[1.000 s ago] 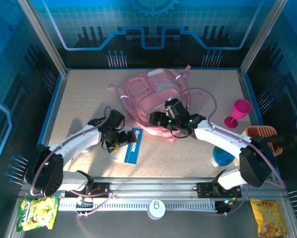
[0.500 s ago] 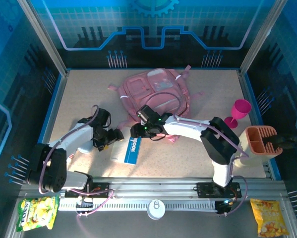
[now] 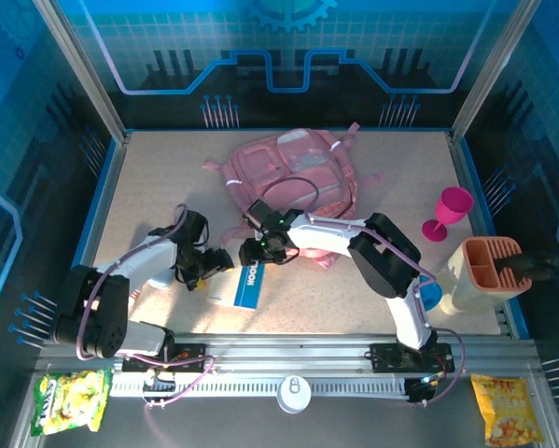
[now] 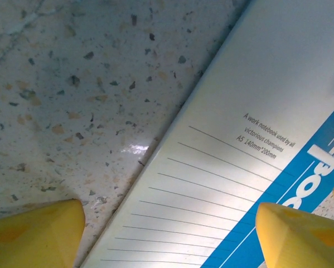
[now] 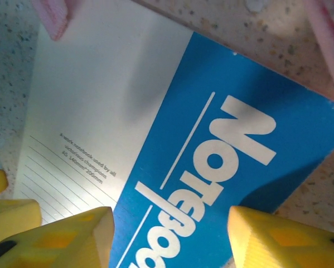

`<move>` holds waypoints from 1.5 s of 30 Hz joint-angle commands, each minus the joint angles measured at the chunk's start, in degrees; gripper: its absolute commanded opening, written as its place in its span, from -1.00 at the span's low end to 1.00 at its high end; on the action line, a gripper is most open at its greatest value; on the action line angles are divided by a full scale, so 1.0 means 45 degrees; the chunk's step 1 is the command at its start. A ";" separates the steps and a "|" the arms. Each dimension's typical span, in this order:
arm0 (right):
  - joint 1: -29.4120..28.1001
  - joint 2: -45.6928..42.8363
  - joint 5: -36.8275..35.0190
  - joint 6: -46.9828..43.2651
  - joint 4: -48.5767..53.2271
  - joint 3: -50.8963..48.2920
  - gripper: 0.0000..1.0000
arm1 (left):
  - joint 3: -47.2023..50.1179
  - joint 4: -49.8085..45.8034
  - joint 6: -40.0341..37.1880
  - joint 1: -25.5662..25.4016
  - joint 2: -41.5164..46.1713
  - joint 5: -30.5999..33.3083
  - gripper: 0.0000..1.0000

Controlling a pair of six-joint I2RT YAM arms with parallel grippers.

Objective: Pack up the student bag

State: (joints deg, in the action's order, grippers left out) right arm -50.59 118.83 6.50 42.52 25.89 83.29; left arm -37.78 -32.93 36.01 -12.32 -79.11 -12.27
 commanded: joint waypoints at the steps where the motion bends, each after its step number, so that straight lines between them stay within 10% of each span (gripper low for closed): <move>1: -0.0137 0.0686 0.0020 -0.0370 0.0746 0.0498 0.17 | 0.0531 0.0035 0.0365 -0.0703 0.0048 -0.1869 0.58; 12: -0.0141 0.0668 -0.0227 -0.0466 0.0832 0.0726 0.17 | 0.1169 0.0687 0.1782 -0.2144 0.1088 -0.2700 0.45; 22: -0.0106 -0.0524 0.0318 -0.0436 0.0096 -0.0104 -0.18 | 0.0753 -0.0557 0.1613 -0.1193 0.1656 -0.0277 0.13; 45: -0.0067 0.0313 0.0352 -0.0373 0.0765 -0.0320 -0.14 | 0.0924 0.1300 0.1523 -0.0798 0.0407 -0.1896 -0.01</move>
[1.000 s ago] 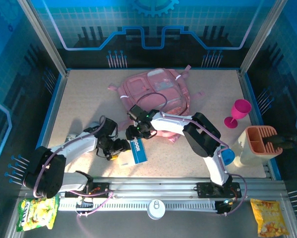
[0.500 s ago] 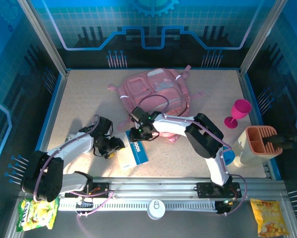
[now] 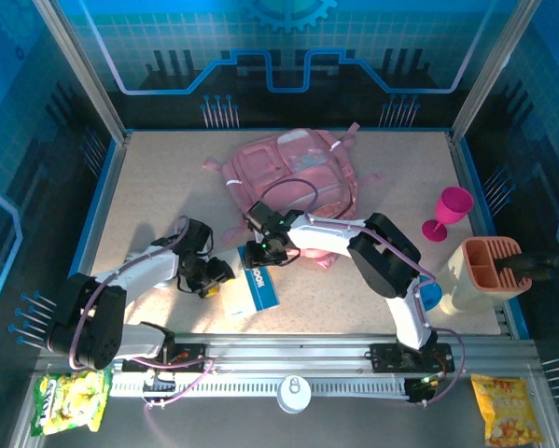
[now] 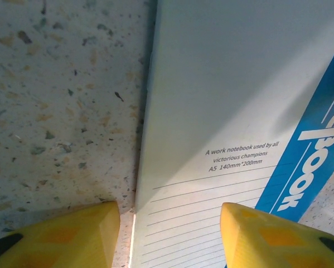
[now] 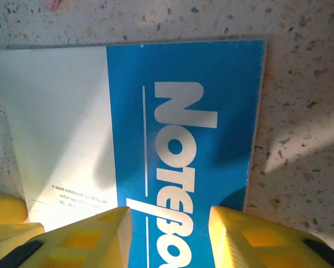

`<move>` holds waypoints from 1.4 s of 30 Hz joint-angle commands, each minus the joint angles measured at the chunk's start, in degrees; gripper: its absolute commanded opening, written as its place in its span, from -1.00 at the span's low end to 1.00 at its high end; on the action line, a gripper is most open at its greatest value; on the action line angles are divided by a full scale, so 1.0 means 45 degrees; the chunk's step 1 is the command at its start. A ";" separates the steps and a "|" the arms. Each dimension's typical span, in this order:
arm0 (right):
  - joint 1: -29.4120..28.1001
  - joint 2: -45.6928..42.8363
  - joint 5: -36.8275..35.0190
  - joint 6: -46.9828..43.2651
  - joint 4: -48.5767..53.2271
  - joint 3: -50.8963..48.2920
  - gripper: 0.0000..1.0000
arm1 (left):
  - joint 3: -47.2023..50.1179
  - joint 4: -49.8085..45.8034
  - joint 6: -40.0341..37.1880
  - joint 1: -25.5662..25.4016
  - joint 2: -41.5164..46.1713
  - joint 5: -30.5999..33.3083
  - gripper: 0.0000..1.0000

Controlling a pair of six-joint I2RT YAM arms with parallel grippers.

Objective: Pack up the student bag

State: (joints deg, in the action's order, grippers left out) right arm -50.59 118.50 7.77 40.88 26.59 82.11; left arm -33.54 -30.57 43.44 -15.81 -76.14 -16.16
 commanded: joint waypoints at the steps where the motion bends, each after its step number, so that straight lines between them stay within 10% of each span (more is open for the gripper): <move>1: -0.0049 0.0374 0.0063 -0.0003 0.0595 -0.0079 -0.14 | -0.0037 0.0825 -0.0159 -0.0021 -0.0182 -0.1158 -0.05; 29: 0.0242 0.0698 -0.0770 0.0387 0.1552 -0.0145 -0.27 | 0.1161 0.3038 0.0291 0.0074 0.1308 -0.2219 -0.35; 42: 0.0519 -0.2124 -0.0696 -0.0236 0.0239 -0.0680 -0.10 | -0.0879 -0.0776 -0.0566 0.0155 0.2092 0.0496 -1.00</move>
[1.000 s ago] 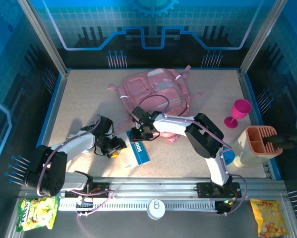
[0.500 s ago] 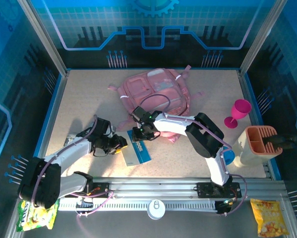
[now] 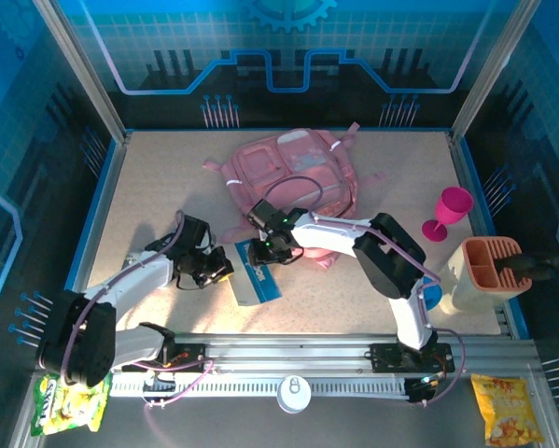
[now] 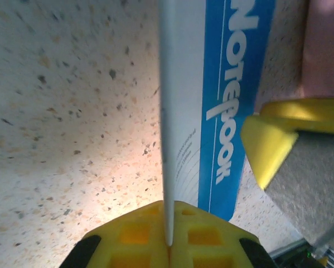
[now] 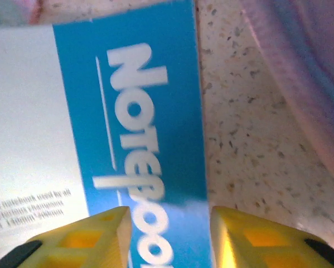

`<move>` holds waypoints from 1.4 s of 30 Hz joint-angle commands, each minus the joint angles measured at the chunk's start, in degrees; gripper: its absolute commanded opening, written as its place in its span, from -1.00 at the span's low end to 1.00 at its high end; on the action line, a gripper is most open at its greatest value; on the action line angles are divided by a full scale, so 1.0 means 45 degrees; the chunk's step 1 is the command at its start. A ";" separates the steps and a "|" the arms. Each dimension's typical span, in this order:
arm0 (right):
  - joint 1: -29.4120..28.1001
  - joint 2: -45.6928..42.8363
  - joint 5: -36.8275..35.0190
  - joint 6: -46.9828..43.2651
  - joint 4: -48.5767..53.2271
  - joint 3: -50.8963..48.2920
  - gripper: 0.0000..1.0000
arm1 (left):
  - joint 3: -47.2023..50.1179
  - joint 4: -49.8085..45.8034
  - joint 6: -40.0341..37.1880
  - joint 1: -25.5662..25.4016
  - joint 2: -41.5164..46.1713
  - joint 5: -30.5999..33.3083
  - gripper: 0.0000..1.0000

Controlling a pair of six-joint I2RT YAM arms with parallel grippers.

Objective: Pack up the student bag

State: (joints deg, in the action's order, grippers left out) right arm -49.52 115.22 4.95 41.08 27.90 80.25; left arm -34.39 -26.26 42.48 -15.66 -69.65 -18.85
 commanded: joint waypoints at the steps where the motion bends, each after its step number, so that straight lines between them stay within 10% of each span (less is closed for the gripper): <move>1: 0.0380 -0.1926 -0.0021 -0.0284 -0.0406 -0.0528 -0.05 | -0.0933 -0.2110 -0.0399 0.0138 0.0896 0.1374 -1.00; 10: 0.2238 -0.5895 0.1172 0.1505 -0.4377 -0.4066 0.47 | -0.3217 -0.2813 -0.0242 0.0256 0.2469 0.2130 -1.00; 22: 0.3680 -0.8161 0.2483 0.6422 -0.9910 -0.7562 0.84 | -0.4739 0.4007 0.3507 0.0257 0.0939 0.1495 -1.00; 32: 0.3544 -0.5918 0.2943 1.0735 -1.6888 -0.8327 0.86 | -0.3716 0.8237 0.6464 0.0218 -0.0160 0.0869 -1.00; 42: 0.3272 -0.4683 0.2578 1.1378 -1.8381 -0.7725 0.65 | -0.3373 0.8648 0.6952 0.0160 -0.0397 0.0615 -1.00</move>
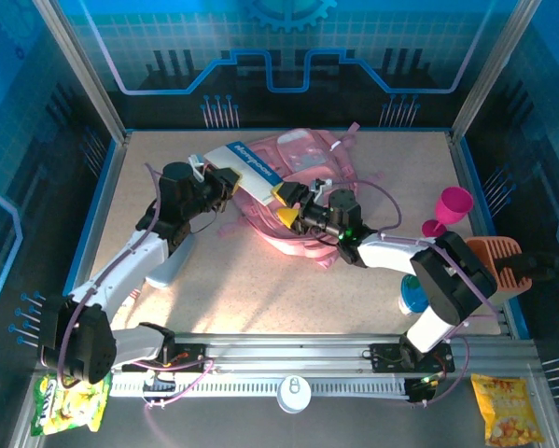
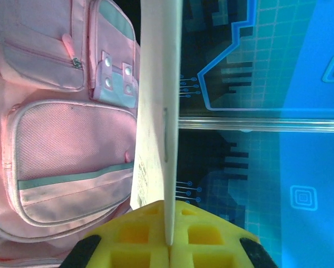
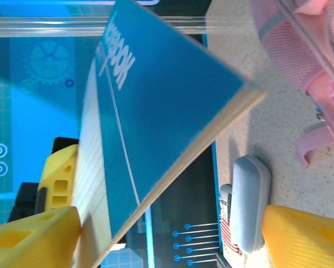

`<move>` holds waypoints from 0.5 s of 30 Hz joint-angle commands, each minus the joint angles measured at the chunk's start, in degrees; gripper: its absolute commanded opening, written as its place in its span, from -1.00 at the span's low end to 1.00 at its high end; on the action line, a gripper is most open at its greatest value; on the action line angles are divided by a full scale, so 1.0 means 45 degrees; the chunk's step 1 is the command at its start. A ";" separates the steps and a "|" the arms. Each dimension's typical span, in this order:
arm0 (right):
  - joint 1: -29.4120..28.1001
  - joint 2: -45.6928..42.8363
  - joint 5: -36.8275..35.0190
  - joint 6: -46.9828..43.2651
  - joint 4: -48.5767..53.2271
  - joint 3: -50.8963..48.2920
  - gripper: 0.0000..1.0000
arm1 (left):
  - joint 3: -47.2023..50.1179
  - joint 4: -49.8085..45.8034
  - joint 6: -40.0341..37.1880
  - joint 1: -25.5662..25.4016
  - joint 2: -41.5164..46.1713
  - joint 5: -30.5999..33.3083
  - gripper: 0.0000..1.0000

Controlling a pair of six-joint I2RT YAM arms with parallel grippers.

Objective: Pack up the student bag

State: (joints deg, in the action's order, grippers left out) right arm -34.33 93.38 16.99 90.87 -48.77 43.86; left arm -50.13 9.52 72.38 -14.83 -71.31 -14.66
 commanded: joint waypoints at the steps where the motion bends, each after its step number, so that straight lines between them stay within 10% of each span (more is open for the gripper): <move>1: -0.0083 0.0199 -0.0114 0.0305 -0.1499 0.0347 0.62 | 0.0118 0.0678 0.0283 -0.0025 -0.0014 -0.0318 -1.00; 15: 0.0262 -0.0309 0.0067 -0.0909 0.0121 0.0763 -0.56 | 0.0194 -0.0366 -0.0558 -0.0025 0.0265 -0.0506 -0.75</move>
State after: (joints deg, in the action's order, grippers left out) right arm -33.87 94.06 17.12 90.28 -51.33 45.89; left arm -49.34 9.41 72.77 -14.83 -71.31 -15.51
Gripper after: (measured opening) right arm 0.251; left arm 0.099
